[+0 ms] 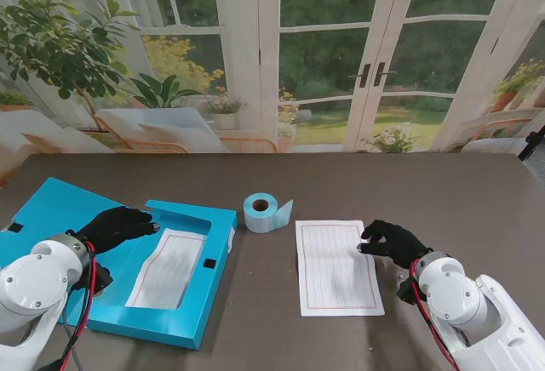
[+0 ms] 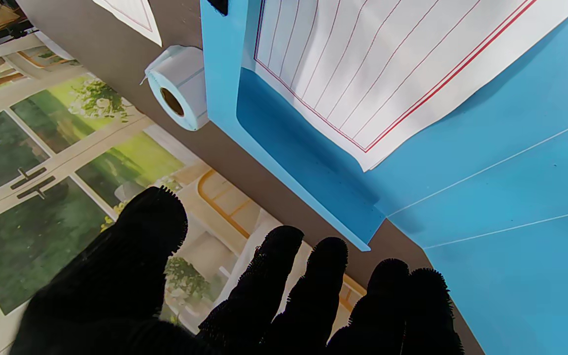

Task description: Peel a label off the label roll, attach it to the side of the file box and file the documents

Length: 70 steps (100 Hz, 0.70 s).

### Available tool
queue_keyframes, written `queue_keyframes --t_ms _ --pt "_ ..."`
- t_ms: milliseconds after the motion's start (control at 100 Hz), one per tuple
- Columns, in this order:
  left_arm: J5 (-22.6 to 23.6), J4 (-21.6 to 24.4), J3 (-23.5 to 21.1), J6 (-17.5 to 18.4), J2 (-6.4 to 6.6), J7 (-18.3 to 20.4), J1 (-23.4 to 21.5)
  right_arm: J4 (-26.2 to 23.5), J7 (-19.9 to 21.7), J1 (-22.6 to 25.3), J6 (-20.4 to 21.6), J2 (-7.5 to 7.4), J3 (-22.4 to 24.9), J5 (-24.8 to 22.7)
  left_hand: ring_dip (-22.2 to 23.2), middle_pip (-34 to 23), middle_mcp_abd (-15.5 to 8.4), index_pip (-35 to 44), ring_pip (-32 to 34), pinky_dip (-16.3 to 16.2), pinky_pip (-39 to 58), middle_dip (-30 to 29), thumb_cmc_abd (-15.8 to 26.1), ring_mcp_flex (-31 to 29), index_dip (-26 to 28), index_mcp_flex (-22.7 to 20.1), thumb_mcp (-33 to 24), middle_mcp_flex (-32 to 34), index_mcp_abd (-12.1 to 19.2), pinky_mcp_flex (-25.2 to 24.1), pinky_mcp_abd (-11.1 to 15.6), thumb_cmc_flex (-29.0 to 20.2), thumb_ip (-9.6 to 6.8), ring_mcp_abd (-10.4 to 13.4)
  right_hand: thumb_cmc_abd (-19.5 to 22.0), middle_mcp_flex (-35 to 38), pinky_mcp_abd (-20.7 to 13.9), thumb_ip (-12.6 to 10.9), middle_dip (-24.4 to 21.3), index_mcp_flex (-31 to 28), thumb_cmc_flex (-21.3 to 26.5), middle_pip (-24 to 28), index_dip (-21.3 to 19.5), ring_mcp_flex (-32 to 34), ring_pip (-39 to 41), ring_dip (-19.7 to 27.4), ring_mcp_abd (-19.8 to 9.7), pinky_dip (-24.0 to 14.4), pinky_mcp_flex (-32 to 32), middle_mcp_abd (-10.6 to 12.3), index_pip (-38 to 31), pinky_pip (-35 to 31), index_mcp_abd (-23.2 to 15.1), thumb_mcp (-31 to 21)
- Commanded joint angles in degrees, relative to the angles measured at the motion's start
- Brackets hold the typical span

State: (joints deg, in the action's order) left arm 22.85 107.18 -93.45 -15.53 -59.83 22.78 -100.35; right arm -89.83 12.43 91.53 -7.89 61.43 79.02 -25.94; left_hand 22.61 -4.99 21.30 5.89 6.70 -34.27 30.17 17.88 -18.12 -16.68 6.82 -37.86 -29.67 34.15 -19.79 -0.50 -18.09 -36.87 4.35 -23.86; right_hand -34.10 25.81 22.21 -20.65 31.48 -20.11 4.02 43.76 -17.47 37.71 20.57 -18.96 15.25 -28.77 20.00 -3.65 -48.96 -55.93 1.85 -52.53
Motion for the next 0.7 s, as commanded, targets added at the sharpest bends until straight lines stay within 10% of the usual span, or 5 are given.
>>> queue_keyframes --t_ms 0,690 --pt "-0.3 -0.1 -0.2 0.2 -0.3 0.9 -0.5 -0.3 1.9 0.3 -1.0 0.19 -0.3 1.5 0.6 -0.1 0.1 0.3 -0.4 -1.0 -1.1 0.8 1.6 -1.2 0.4 -1.5 -1.0 1.4 0.9 -0.1 0.2 1.5 -1.69 -0.8 1.7 -0.4 3.0 -1.8 -1.1 1.3 -1.8 -1.2 -0.7 -0.2 -2.3 1.4 1.0 1.7 -5.3 0.4 0.4 2.3 -2.2 0.2" --pt "-0.9 0.2 -0.8 0.4 -0.18 1.6 -1.4 6.0 8.5 -3.5 2.1 -0.63 -1.7 8.1 1.6 -0.4 0.4 0.5 0.3 -3.1 -2.0 1.8 2.1 -2.0 0.9 -2.5 -0.8 2.7 2.0 0.5 -0.2 1.1 -1.59 -1.3 9.6 -8.0 1.1 0.9 0.2 6.4 -1.9 -3.2 -4.8 -6.9 -8.1 2.0 -0.2 -3.6 -11.0 7.9 5.5 12.6 -13.1 4.9"
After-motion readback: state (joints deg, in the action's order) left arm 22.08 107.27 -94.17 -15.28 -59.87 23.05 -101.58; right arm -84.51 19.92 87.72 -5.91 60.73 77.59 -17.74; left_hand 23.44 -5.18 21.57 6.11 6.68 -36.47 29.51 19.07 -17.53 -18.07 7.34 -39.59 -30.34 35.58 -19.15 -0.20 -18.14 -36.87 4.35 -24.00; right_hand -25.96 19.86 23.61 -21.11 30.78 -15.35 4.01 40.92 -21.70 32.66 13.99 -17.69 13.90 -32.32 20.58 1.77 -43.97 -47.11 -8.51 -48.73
